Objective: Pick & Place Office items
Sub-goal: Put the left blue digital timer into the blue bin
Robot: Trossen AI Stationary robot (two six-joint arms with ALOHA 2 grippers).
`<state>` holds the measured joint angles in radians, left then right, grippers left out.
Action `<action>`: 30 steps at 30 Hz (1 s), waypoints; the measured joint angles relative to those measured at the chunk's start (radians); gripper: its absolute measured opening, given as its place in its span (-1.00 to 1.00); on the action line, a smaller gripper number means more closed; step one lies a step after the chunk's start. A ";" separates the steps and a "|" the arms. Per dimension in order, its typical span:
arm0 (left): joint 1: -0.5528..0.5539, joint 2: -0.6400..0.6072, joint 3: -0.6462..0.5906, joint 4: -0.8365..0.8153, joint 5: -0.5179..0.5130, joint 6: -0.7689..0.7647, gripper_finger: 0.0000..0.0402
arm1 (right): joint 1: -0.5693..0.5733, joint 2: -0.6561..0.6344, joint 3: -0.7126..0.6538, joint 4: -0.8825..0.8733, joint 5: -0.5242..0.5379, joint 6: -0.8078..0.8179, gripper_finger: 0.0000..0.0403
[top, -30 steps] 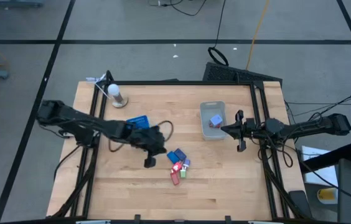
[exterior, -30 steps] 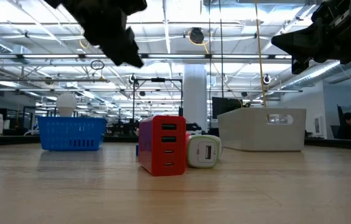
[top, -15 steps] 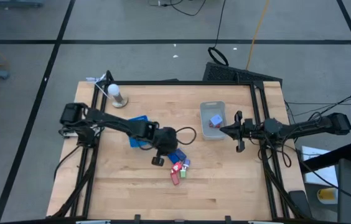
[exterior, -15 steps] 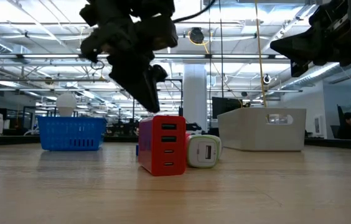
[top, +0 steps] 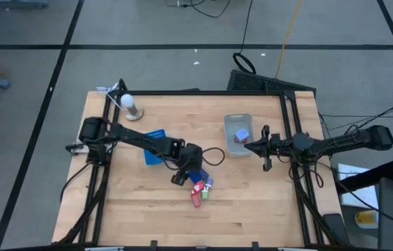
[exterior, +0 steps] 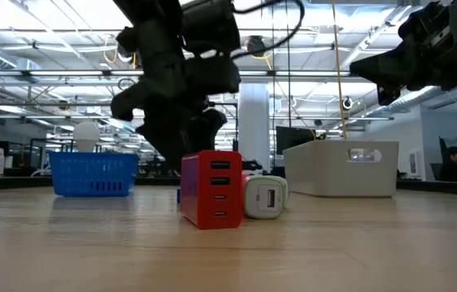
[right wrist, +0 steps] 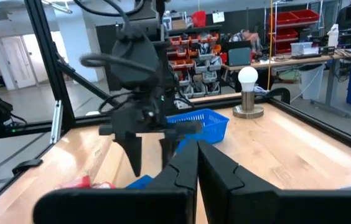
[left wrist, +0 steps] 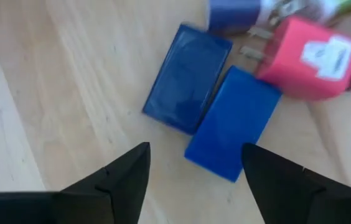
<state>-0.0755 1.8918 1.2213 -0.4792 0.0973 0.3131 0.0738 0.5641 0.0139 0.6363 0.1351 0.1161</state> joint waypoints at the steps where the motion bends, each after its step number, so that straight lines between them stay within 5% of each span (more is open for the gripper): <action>1: 0.004 0.009 0.000 0.000 0.007 0.000 0.29 | 0.000 0.005 0.000 0.004 0.004 0.000 -0.98; 13: -0.013 0.042 0.002 0.004 0.072 0.014 0.08 | 0.000 0.032 0.000 0.002 0.051 0.000 -0.98; 30: -0.081 0.038 0.003 -0.237 -0.094 -0.198 0.19 | 0.000 0.033 0.000 0.002 0.047 0.037 -0.98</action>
<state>-0.1568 1.9297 1.2240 -0.7160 0.0035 0.1149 0.0738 0.5972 0.0139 0.6381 0.1822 0.1530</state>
